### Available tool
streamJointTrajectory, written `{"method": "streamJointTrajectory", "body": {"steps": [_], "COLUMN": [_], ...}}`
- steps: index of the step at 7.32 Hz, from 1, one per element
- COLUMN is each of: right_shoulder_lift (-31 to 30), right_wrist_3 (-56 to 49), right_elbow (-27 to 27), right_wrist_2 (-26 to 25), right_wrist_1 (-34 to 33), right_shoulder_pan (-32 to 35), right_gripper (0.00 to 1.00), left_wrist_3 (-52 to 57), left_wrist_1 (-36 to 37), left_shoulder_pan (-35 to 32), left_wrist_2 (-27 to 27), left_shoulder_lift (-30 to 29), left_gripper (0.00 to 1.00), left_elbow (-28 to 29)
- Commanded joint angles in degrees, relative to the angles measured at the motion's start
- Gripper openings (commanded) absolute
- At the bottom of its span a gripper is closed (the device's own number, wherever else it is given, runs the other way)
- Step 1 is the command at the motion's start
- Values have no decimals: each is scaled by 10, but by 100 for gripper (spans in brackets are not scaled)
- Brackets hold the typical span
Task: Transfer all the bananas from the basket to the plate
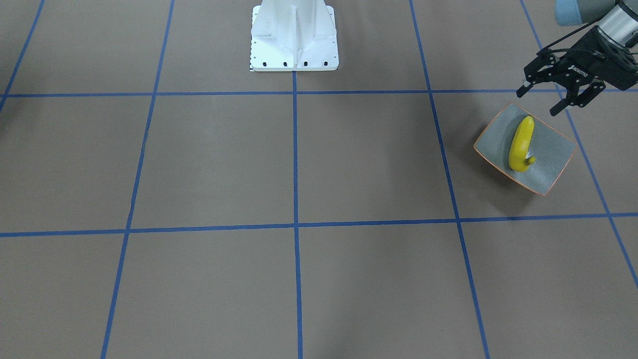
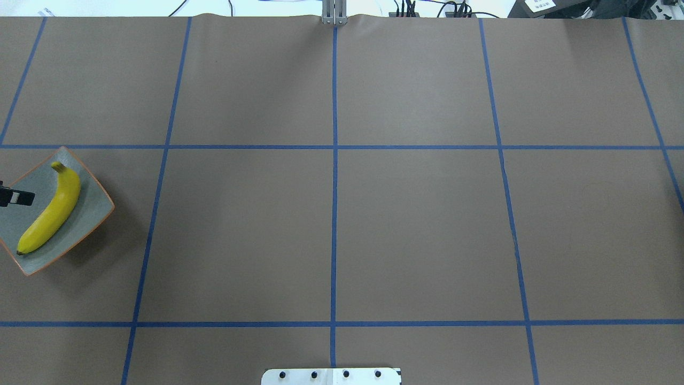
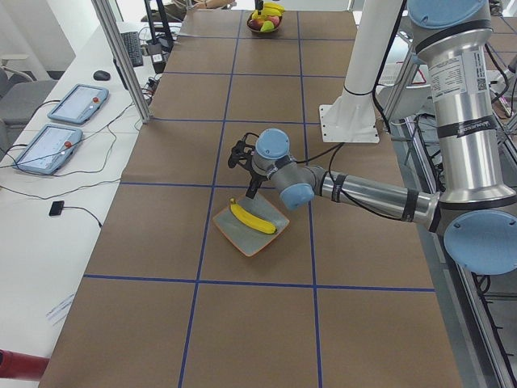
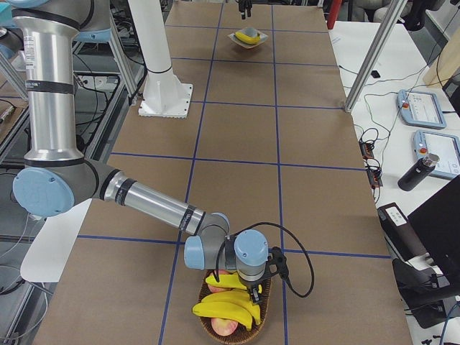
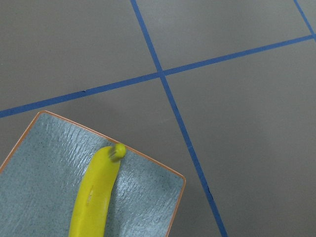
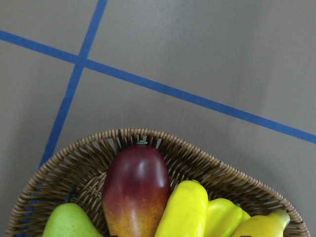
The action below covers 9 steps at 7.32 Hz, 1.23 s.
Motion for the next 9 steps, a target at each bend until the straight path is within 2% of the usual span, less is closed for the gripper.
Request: {"method": "streamJointTrajectory", "body": {"steps": [1, 3, 4, 6, 9], "right_shoulder_lift": [1, 2, 5, 6, 19], "right_wrist_3": [34, 34, 35, 35, 38], "right_elbow": [-2, 2, 10, 60, 97], "right_wrist_2": [2, 2, 2, 4, 2], "right_wrist_1": [7, 7, 8, 0, 0], "right_shoulder_pan": [-5, -12, -12, -11, -10], "right_gripper": [21, 0, 0, 0, 0], "left_wrist_3": [0, 0, 0, -1, -8], "left_wrist_1": [-1, -1, -1, 0, 1], "left_shoulder_pan": [0, 0, 0, 1, 3], "left_wrist_2": [0, 0, 0, 0, 0], "left_shoulder_lift": [-5, -5, -5, -4, -4], "left_gripper": [100, 100, 100, 100, 100], "left_elbow": [-3, -2, -2, -1, 0]}}
